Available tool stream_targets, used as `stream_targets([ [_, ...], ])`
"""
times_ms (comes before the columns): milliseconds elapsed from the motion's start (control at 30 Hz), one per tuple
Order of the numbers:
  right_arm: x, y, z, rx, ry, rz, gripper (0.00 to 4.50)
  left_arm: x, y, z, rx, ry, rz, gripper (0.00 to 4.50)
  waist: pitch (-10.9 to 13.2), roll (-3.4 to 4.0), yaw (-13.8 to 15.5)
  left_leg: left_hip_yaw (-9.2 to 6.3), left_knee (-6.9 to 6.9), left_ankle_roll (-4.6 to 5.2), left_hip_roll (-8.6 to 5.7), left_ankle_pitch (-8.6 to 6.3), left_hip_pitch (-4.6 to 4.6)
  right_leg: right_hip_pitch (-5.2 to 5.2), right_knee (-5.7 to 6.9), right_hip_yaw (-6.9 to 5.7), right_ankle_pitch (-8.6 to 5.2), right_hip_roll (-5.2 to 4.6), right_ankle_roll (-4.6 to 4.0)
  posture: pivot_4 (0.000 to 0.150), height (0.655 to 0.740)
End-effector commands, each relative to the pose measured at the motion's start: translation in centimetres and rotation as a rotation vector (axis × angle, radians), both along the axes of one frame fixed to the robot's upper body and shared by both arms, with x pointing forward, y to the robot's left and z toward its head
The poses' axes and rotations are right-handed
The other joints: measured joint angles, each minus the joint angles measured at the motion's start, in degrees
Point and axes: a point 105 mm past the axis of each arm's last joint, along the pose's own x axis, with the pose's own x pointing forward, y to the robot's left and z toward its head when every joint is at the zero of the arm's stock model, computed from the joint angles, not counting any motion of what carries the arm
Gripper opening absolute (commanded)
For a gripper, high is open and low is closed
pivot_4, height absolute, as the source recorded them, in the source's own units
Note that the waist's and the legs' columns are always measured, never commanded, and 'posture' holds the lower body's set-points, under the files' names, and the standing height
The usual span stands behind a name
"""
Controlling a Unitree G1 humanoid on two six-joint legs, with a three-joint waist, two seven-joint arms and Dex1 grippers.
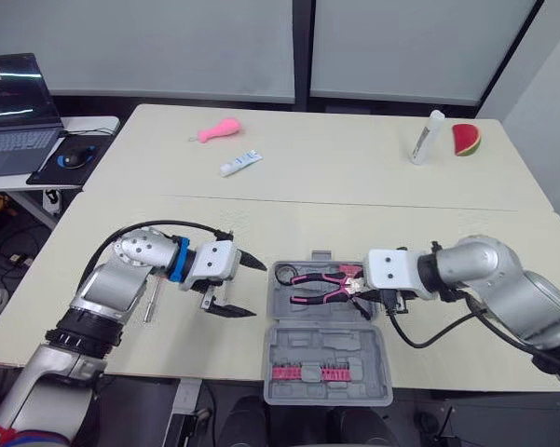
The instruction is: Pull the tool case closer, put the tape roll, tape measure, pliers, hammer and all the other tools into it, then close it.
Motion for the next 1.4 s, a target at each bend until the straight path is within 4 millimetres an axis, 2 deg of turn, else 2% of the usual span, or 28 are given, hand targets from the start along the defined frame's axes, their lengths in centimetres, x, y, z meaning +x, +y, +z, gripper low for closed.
stream_targets([
  [33, 0.9, 0.3, 0.2, -0.048, -0.03, 0.046, 1.26, -0.5, 0.0, 1.1, -0.052, -0.038, -0.024, 4.5, 0.0, 0.01, -0.1, 0.0, 0.0, 0.0, 0.0, 0.0, 0.0, -0.01, 0.03, 0.0, 0.0, 0.0, 0.0, 0.15, 0.74],
  [400, 2.6, 1.6, -1.8, -0.064, 0.012, 0.072, 1.26, -1.6, 1.2, 0.2, -0.098, -0.076, -0.022, 4.5, 0.0, 0.04, -0.3, -0.02, 0.09, 0.0, 0.03, 0.0, 0.01, -0.1, 0.21, -0.08, 0.0, -0.01, 0.0, 0.15, 0.74],
  [800, 3.4, 3.8, -3.8, -0.027, 0.073, 0.065, 1.26, -1.5, 0.7, 0.2, -0.112, -0.083, -0.008, 4.5, 0.0, 0.08, -0.5, -0.04, 0.3, -0.01, 0.03, 0.0, 0.01, -0.1, 0.33, -0.19, 0.0, -0.01, 0.0, 0.15, 0.74],
  [1167, 3.1, 4.1, -4.6, -0.031, 0.138, 0.048, 1.26, -1.3, 0.0, 0.3, -0.129, -0.095, 0.004, 4.5, 0.0, 0.08, -0.9, -0.08, 0.33, -0.01, 0.04, 0.0, 0.02, -0.11, 0.36, -0.19, 0.0, 0.0, 0.0, 0.15, 0.74],
  [1233, 3.1, 4.1, -4.4, -0.029, 0.141, 0.044, 1.99, -1.2, 0.0, 0.4, -0.131, -0.098, 0.006, 4.5, 0.0, 0.09, -0.9, -0.08, 0.33, -0.01, 0.04, 0.0, 0.02, -0.11, 0.37, -0.19, 0.0, 0.0, 0.0, 0.15, 0.74],
  [1400, 3.6, 4.4, -2.5, 0.022, 0.086, 0.039, 3.02, -0.9, -0.1, 0.5, -0.137, -0.102, 0.018, 4.5, 0.1, 0.09, -1.0, -0.09, 0.34, -0.01, 0.04, 0.0, 0.01, -0.11, 0.37, -0.19, 0.0, -0.01, 0.0, 0.15, 0.74],
])
